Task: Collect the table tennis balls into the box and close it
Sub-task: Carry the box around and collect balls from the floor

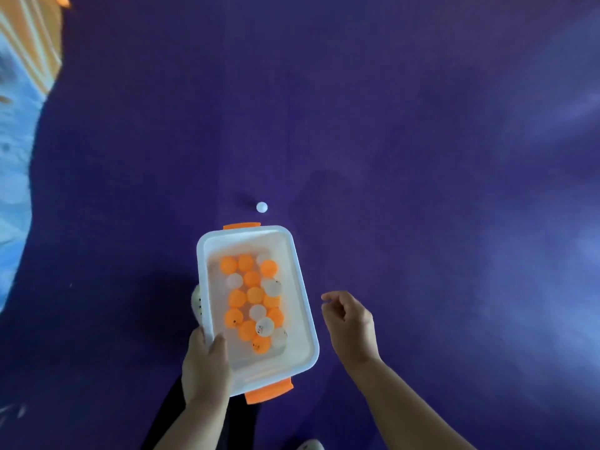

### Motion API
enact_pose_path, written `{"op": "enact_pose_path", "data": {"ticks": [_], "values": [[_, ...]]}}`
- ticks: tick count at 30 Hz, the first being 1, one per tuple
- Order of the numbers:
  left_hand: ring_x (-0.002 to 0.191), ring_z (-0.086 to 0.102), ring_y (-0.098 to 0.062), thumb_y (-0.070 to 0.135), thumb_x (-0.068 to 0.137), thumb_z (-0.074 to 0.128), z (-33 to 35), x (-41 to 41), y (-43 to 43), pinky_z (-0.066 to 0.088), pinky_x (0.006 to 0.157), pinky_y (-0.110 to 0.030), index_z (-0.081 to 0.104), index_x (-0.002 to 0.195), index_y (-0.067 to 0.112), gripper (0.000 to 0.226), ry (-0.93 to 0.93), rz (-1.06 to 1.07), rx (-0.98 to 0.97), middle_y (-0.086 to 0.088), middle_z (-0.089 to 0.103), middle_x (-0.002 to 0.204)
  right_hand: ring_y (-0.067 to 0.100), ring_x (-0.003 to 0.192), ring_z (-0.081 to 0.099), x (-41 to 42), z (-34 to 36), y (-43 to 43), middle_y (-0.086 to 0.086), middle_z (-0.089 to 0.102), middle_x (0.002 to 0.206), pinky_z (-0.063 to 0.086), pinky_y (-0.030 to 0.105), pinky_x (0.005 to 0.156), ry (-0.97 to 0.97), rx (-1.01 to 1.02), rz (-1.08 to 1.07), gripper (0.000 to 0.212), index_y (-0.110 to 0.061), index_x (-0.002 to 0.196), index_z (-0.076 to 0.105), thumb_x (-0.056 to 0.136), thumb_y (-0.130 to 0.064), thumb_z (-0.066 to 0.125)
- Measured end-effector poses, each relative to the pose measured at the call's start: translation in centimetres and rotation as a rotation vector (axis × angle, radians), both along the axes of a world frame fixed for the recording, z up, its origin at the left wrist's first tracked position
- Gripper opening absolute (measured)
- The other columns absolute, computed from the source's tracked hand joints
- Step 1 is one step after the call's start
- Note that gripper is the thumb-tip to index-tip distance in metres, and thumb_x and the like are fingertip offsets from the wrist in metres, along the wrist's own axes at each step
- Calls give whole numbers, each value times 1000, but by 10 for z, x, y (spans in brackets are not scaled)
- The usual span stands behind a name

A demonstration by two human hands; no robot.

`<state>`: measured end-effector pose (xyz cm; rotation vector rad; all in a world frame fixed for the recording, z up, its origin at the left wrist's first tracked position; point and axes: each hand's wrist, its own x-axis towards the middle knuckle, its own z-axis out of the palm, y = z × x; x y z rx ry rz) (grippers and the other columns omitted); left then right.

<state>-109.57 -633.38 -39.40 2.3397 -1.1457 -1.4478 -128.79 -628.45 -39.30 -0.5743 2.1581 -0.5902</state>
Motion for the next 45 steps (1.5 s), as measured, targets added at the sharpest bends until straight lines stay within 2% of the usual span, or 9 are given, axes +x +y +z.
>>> {"op": "enact_pose_path", "data": {"ticks": [6, 10, 16, 25, 32, 37, 40, 43, 45], "values": [[68, 54, -25, 17, 92, 45, -41, 30, -141, 40, 61, -38, 50, 97, 10, 10, -70, 71, 33, -6, 57, 78, 12, 76, 60, 26, -46, -164, -9, 65, 79, 53, 30, 68, -30, 61, 28, 14, -29, 81, 62, 88, -20, 54], [71, 53, -27, 18, 92, 44, -72, 46, -221, 44, 68, -41, 50, 99, 12, 11, -84, 97, 19, -3, 55, 79, 13, 71, 57, 30, -90, -244, -9, 64, 79, 52, 34, 66, 12, 98, 79, 14, -24, 87, 64, 89, -22, 50], [73, 54, -29, 19, 91, 43, -122, 72, -302, 48, 72, -47, 49, 98, 14, 11, -103, 137, -19, 0, 54, 78, 15, 83, 58, 24, -169, -313, -7, 64, 99, 45, 26, 65, 102, 277, 313, 24, -23, 106, 63, 91, -22, 45], [70, 53, -11, 20, 90, 47, -221, 82, -338, 44, 69, -38, 50, 97, 20, 8, -52, 386, -77, 10, 54, 79, 27, 95, 60, 23, -308, -345, 2, 52, 126, 41, 29, 68, 256, 487, 591, 37, -24, 127, 52, 93, -14, 42], [72, 54, -9, 21, 92, 46, -286, 79, -332, 47, 63, -32, 50, 99, 25, 9, -32, 466, -85, 11, 55, 82, 26, 70, 48, 14, -401, -363, 7, 41, 125, 38, 31, 57, 393, 568, 727, 41, -23, 129, 45, 92, -6, 46], [72, 54, -9, 22, 93, 47, -300, 75, -326, 44, 59, -30, 50, 98, 25, 7, -42, 454, -81, 10, 55, 81, 32, 94, 59, 9, -426, -361, 11, 43, 127, 42, 31, 64, 295, 623, 706, 36, -20, 129, 47, 94, -14, 48], [71, 53, -10, 22, 94, 47, -287, 69, -324, 44, 59, -30, 50, 94, 26, 5, -59, 439, -61, 9, 54, 80, 29, 91, 57, 6, -405, -362, 8, 50, 116, 40, 31, 66, 204, 533, 489, 32, -18, 121, 50, 91, -28, 53], [68, 51, -10, 20, 93, 47, -259, 59, -326, 43, 60, -32, 51, 89, 24, 7, -57, 424, -54, 8, 53, 78, 14, 83, 53, 11, -357, -376, -2, 54, 105, 44, 28, 68, 135, 224, 239, 25, -20, 109, 56, 89, -34, 56], [69, 51, -12, 20, 93, 47, -236, 50, -331, 42, 58, -32, 51, 95, 18, 5, -68, 392, -46, 7, 53, 78, 0, 77, 54, 18, -311, -390, -5, 55, 103, 44, 10, 68, 132, -2, 170, 24, -18, 110, 59, 88, -28, 60]]}}
